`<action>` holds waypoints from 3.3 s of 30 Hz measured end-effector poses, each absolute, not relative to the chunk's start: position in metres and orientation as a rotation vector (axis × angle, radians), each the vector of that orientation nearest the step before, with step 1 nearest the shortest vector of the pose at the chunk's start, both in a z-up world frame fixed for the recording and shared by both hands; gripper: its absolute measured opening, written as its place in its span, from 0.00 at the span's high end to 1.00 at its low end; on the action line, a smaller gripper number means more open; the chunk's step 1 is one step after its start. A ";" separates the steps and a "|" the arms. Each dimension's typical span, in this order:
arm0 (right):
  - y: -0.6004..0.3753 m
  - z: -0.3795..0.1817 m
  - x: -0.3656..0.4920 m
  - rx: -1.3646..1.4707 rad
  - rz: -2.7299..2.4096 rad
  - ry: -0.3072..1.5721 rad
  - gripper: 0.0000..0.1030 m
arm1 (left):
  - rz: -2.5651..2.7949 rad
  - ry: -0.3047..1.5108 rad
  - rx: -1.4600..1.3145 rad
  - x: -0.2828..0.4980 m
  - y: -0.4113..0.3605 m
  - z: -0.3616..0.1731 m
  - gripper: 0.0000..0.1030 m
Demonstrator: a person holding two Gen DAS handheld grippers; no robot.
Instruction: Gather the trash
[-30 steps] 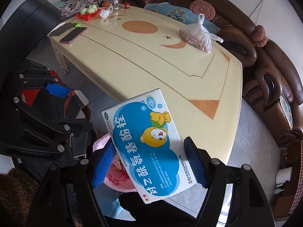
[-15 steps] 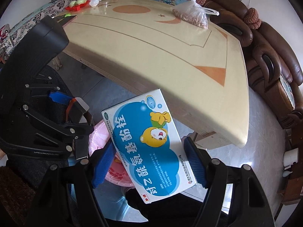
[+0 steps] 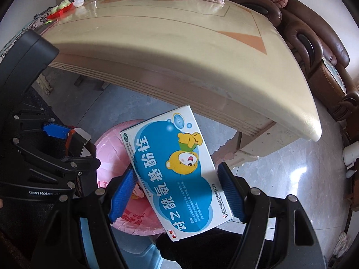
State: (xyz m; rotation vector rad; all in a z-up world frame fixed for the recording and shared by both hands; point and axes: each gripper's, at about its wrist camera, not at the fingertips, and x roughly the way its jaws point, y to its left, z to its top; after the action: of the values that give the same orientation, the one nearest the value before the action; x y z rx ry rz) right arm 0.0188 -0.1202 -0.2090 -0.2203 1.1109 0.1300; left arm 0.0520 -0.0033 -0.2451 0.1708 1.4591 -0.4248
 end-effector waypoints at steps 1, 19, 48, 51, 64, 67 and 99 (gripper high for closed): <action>-0.122 -0.214 0.020 -0.205 0.122 1.117 0.31 | -0.421 1.463 0.173 0.053 -0.004 -0.250 0.44; -0.138 -0.294 0.041 -0.102 0.087 1.239 0.31 | -0.378 1.603 0.177 0.073 -0.009 -0.315 0.44; -0.127 -0.298 0.039 -0.112 0.104 1.256 0.19 | -0.317 1.571 0.269 0.070 -0.014 -0.319 0.33; -0.126 -0.291 0.037 -0.116 0.099 1.246 0.19 | -0.275 1.530 0.288 0.066 -0.013 -0.310 0.33; -0.139 -0.187 0.014 -0.031 -0.014 1.082 0.08 | -0.151 1.310 0.168 0.051 -0.008 -0.196 0.33; -0.141 -0.155 0.001 -0.045 -0.051 1.013 0.07 | -0.139 1.237 0.164 0.041 -0.010 -0.163 0.32; -0.135 0.067 -0.120 -0.041 -0.212 0.475 0.07 | -0.010 0.656 0.050 -0.061 -0.008 0.070 0.07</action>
State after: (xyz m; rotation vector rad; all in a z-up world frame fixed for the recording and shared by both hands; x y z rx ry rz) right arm -0.1196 -0.1352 0.0668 -0.0406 0.4754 -0.2120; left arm -0.0613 -0.0083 0.0695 0.0503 0.6560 -0.0101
